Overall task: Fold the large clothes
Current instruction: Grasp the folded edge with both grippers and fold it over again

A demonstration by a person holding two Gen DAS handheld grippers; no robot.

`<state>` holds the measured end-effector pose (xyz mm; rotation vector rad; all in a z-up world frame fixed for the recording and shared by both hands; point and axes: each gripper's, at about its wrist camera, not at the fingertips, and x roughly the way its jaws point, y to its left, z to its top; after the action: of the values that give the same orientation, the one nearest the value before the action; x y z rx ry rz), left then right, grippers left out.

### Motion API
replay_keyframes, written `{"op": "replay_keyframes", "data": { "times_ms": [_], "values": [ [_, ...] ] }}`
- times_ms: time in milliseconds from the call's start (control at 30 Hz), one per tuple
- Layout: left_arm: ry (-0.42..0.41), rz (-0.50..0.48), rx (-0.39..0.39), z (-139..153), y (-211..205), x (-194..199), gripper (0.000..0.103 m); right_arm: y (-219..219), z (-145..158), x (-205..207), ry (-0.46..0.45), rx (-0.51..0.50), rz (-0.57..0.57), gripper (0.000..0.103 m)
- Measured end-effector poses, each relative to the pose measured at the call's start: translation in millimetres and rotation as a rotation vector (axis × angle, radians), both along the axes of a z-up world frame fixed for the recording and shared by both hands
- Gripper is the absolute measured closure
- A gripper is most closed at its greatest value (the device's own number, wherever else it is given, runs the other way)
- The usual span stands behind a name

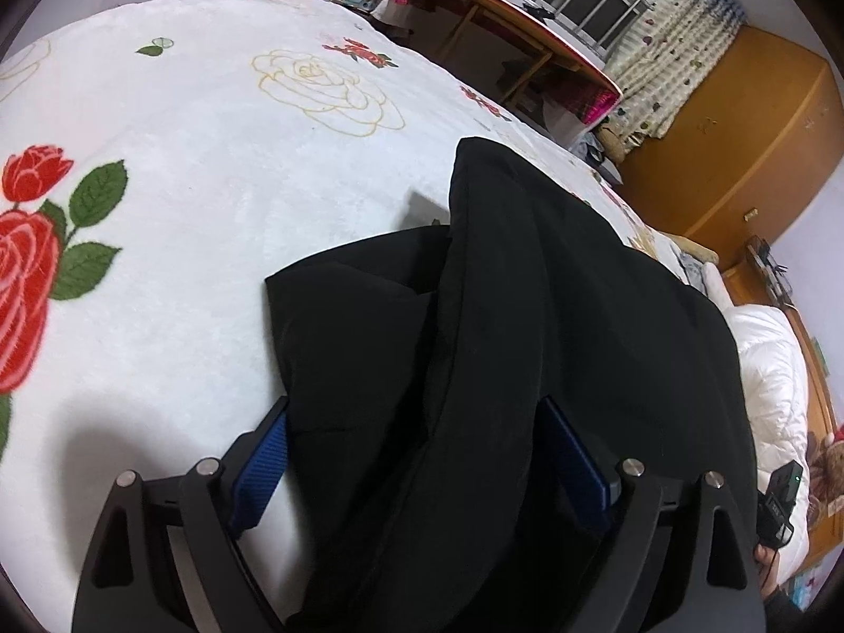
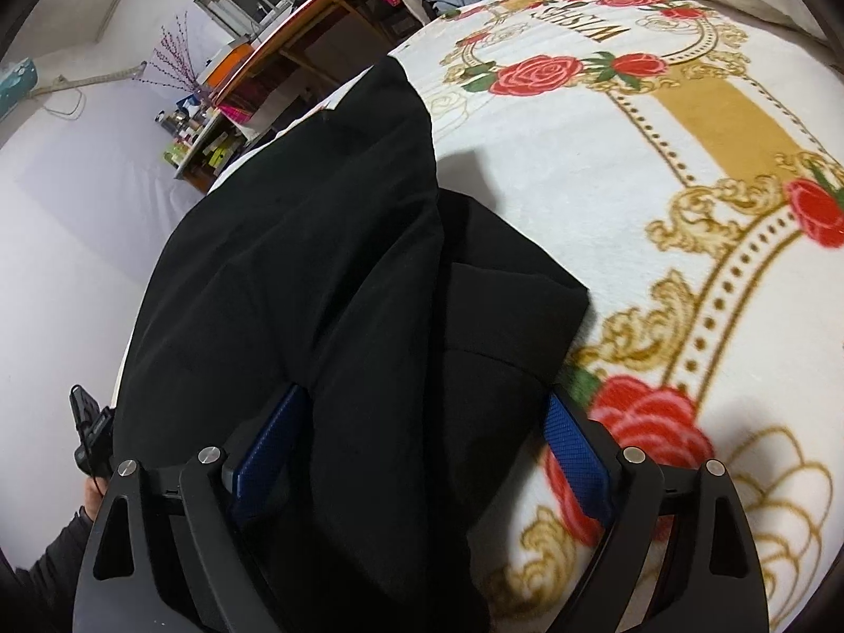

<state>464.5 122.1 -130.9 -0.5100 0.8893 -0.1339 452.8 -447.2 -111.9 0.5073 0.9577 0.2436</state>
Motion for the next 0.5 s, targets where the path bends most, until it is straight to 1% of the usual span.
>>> {"op": "replay_keyframes", "data": {
  "times_ms": [100, 167, 200, 233, 267, 300, 333, 400, 467, 500],
  "values": [
    [0.0, 0.028, -0.003, -1.4, -1.8, 0.4, 0.011, 1.6, -3.6, 4.4, 0.006, 0.015, 0.006, 0.014],
    [-0.005, 0.039, 0.006, -0.8, -3.6, -1.3, 0.013, 2.8, -5.5, 6.3, 0.007, 0.023, 0.01, 0.016],
    [-0.007, 0.042, 0.013, -0.7, -5.0, -2.0, 0.014, 3.9, -5.4, 6.1, 0.003, 0.026, 0.013, 0.021],
    [-0.009, 0.043, 0.019, 0.0, -6.6, -1.6, 0.018, 5.6, -4.5, 7.3, -0.001, 0.025, 0.018, 0.027],
    [-0.01, 0.042, 0.026, 0.7, -8.1, -2.1, 0.022, 7.7, -2.9, 7.4, -0.004, 0.022, 0.023, 0.03],
    [-0.011, 0.043, 0.033, 1.5, -9.4, -2.5, 0.024, 10.6, -0.6, 7.7, -0.01, 0.021, 0.031, 0.038],
    [-0.011, 0.044, 0.041, 2.5, -11.6, -3.0, 0.028, 14.5, 1.8, 10.6, -0.012, 0.018, 0.035, 0.044],
    [-0.01, 0.05, 0.061, 4.3, -15.5, -3.6, 0.034, 17.8, 3.8, 13.0, -0.012, 0.011, 0.049, 0.05],
    [-0.008, 0.052, 0.074, 6.2, -19.3, -4.1, 0.044, 18.9, 4.8, 15.3, -0.006, 0.014, 0.057, 0.055],
    [-0.007, 0.054, 0.08, 7.6, -20.8, -4.2, 0.047, 19.0, 5.3, 16.0, -0.003, 0.02, 0.058, 0.058]
  ]
}}
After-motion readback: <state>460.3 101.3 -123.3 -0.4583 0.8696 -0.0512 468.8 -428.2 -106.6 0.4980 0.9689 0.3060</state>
